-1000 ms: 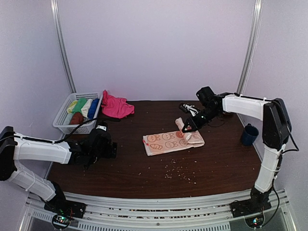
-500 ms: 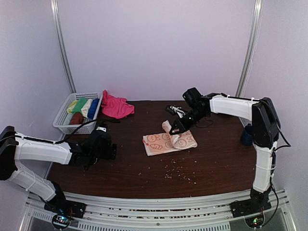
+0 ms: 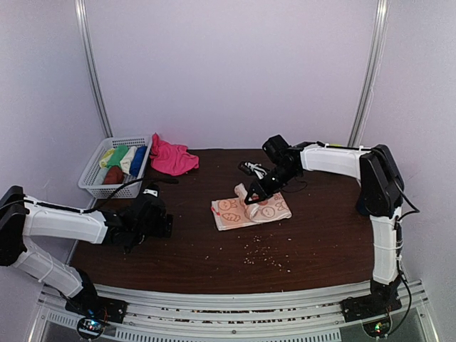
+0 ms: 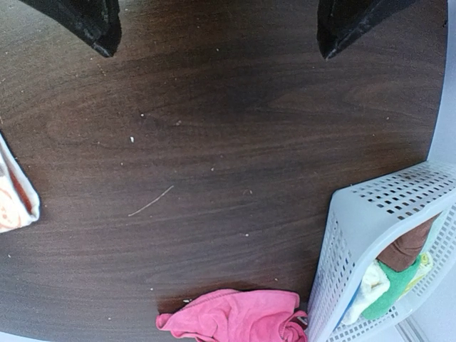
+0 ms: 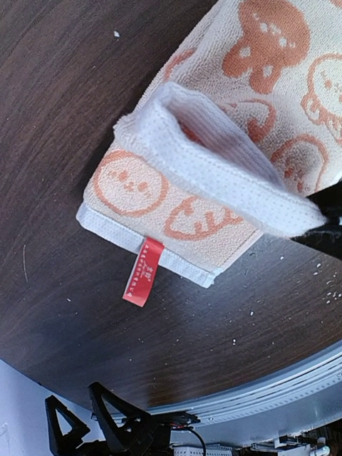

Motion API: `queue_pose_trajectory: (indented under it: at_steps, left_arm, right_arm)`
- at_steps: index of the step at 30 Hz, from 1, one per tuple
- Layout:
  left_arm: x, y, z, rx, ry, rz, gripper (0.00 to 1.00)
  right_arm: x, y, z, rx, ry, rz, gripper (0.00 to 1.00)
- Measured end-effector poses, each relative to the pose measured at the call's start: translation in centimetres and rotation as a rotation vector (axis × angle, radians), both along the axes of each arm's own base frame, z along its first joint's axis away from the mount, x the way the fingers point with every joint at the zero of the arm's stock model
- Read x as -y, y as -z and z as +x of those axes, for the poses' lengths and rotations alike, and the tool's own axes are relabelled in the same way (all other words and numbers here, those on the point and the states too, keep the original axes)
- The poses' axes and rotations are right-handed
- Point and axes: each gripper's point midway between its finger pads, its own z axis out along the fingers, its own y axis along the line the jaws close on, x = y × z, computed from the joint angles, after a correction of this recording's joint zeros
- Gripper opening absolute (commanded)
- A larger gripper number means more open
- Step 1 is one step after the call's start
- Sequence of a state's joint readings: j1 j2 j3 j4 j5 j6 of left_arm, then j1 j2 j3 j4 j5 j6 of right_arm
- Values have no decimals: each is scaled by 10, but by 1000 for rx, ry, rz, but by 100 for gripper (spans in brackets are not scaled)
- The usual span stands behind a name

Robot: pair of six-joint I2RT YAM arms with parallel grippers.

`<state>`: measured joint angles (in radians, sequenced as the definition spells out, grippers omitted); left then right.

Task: Roll the towels
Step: Fold the towel at the center of the board.

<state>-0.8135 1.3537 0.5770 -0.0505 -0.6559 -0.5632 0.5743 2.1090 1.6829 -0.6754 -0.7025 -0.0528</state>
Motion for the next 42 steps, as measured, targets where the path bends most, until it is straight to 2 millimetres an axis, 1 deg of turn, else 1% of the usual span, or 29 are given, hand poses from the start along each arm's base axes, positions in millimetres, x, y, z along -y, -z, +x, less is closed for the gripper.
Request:
queue_pose_trajectory:
  at_steps: [11, 23, 35, 38, 42]
  left_arm:
    - [0, 0, 0, 0, 0, 0, 98]
    - [0, 0, 0, 0, 0, 0, 98]
    - [0, 2, 0, -3, -2, -2, 98]
    - [0, 3, 0, -8, -3, 1, 98]
    - [0, 5, 0, -10, -3, 3, 98]
  right_arm:
    - [-10, -3, 5, 10, -9, 31, 0]
    - [-25, 1, -8, -11, -47, 38, 0]
    - [-34, -2, -6, -3, -51, 58, 0]
    - [-36, 1, -5, -4, -53, 59, 7]
    - [-38, 14, -6, -27, -51, 47, 14]
